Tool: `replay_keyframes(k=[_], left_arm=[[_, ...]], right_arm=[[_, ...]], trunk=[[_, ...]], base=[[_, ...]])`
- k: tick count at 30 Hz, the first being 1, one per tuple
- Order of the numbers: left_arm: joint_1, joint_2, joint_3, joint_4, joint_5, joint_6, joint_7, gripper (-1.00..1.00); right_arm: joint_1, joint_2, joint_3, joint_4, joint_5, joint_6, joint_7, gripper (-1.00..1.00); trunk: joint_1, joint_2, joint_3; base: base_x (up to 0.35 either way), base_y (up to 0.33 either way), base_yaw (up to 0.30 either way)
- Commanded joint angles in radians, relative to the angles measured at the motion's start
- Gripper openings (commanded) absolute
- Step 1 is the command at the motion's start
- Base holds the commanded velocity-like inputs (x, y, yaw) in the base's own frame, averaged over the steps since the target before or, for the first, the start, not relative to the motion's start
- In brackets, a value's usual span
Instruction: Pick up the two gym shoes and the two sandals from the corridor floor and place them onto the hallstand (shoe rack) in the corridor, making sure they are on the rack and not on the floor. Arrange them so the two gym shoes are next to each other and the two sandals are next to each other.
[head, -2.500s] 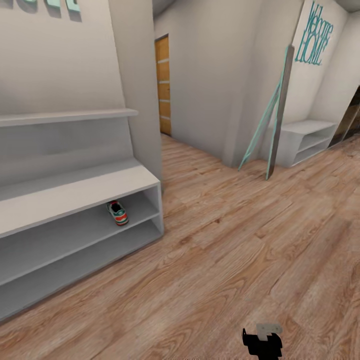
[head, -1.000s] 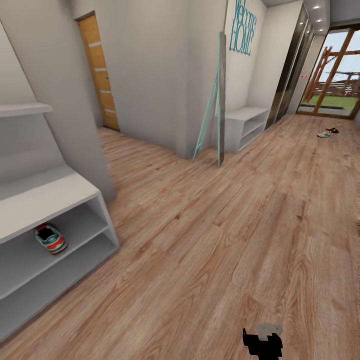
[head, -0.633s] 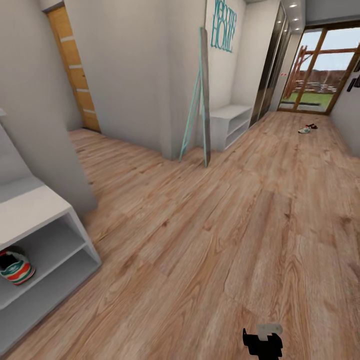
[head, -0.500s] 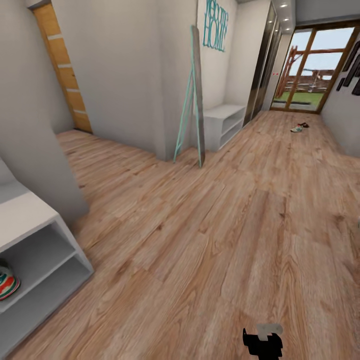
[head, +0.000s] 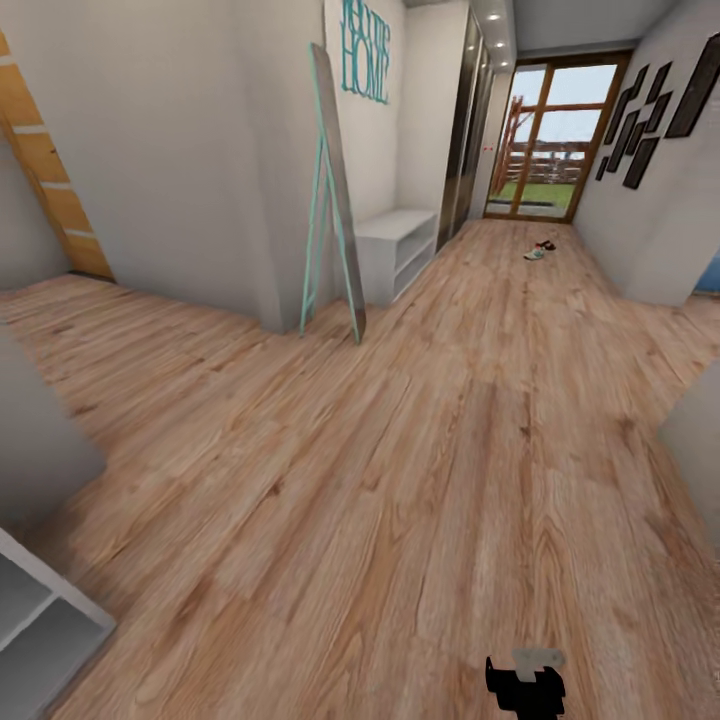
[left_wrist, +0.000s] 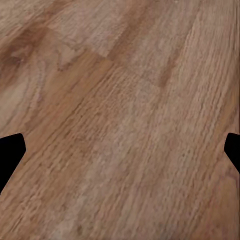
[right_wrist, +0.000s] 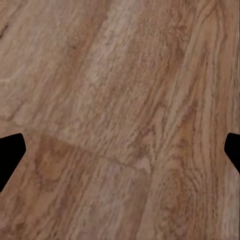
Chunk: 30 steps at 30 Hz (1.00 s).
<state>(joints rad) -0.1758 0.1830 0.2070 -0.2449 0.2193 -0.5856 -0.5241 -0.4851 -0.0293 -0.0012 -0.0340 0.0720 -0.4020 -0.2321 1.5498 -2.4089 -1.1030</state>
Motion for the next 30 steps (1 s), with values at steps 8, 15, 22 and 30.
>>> replay_keyframes(k=[8, 15, 22, 30], left_arm=[[0.000, 0.000, 0.002, 0.001, 0.009, 0.001, -0.010, 1.00], [-0.001, 0.000, 0.002, 0.001, 0.009, 0.001, -0.009, 1.00], [0.000, 0.001, 0.003, 0.000, 0.009, 0.002, -0.008, 1.00], [-0.001, 0.001, 0.003, 0.000, 0.010, 0.003, 0.007, 1.00]], right_arm=[[0.003, 0.000, 0.000, 0.001, 0.008, -0.001, -0.006, 1.00], [0.003, 0.000, 0.000, 0.001, 0.008, -0.001, -0.006, 1.00], [0.004, 0.002, 0.001, 0.001, 0.008, -0.001, -0.006, 1.00], [0.007, 0.005, 0.001, 0.002, 0.010, -0.001, -0.005, 1.00]], trunk=[[0.000, 0.000, 0.006], [0.000, 0.000, 0.013], [0.000, 0.000, 0.019], [0.000, 0.000, 0.027]], base=[[0.338, 0.000, -0.273], [0.339, 0.000, -0.268], [0.338, 0.000, -0.266], [0.338, 0.000, -0.258]])
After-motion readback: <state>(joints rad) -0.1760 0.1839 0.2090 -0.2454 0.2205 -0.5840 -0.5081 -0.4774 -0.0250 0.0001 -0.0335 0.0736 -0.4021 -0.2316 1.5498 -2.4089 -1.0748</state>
